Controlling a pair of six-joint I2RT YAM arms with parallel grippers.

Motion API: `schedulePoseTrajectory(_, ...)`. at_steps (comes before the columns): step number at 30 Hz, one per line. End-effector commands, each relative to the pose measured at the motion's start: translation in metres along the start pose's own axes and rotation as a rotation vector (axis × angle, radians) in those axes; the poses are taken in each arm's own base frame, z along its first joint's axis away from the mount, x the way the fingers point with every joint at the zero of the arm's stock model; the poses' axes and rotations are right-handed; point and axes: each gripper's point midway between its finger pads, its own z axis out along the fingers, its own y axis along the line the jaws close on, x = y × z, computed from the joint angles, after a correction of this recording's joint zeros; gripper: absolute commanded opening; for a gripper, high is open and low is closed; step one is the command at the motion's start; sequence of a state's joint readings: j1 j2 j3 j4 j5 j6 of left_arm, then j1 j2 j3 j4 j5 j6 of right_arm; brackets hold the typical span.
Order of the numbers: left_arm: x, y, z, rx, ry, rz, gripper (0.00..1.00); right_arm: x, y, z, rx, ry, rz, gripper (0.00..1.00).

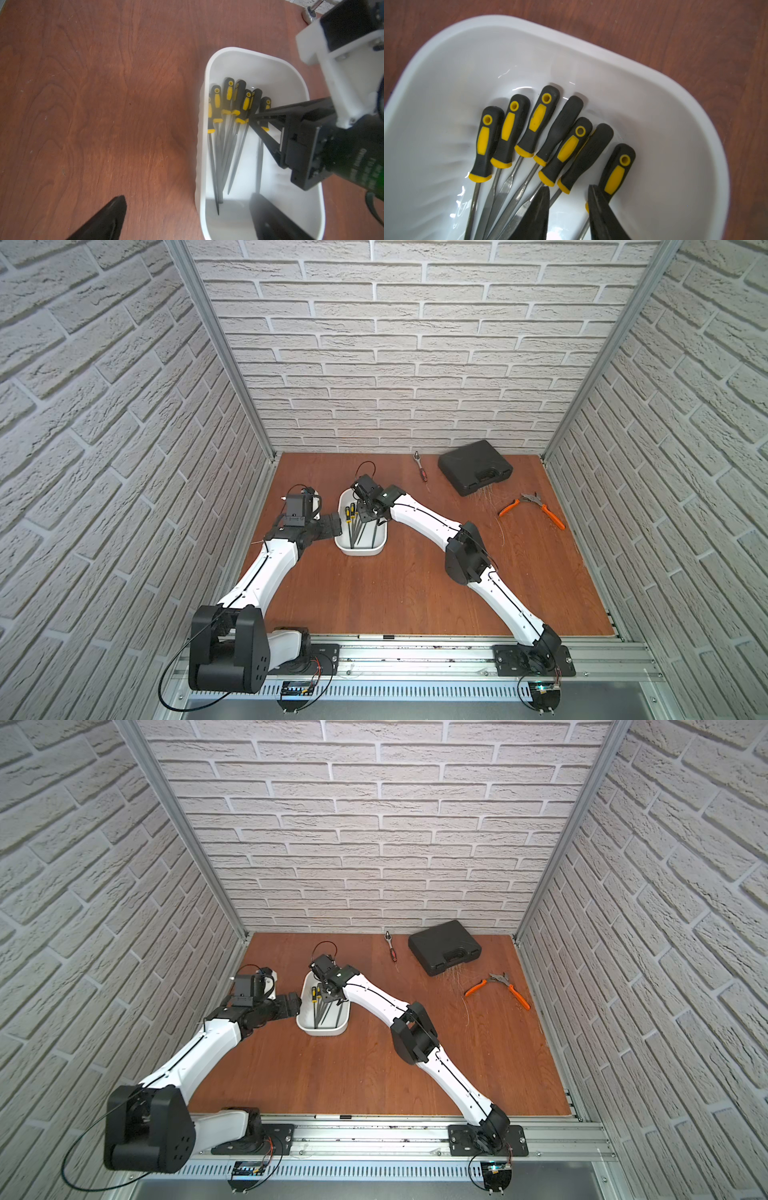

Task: Take the file tool out of the storage box
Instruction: Pick up the file tool from the storage box.

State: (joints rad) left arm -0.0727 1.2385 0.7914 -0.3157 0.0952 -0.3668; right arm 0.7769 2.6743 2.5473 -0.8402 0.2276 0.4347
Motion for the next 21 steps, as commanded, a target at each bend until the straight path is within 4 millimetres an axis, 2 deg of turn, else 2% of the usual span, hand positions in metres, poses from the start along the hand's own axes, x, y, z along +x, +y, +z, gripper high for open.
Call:
schedulePoseTrajectory(1,0.0,-0.001,-0.003,0.009,-0.007,0.015,0.99,0.003,0.002,0.007,0.0,0.007,0.012,0.37)
schedulePoseTrajectory(8,-0.001,0.0,-0.005,0.002,-0.007,0.023,0.98,0.006,0.005,0.015,-0.013,0.012,0.02,0.36)
schedulePoseTrajectory(16,-0.001,0.0,-0.002,0.001,-0.001,0.025,0.99,0.019,0.01,0.025,-0.039,0.052,0.022,0.35)
schedulePoseTrajectory(21,0.001,0.001,-0.003,-0.005,0.003,0.029,0.98,0.021,0.01,0.028,-0.038,0.057,0.037,0.27)
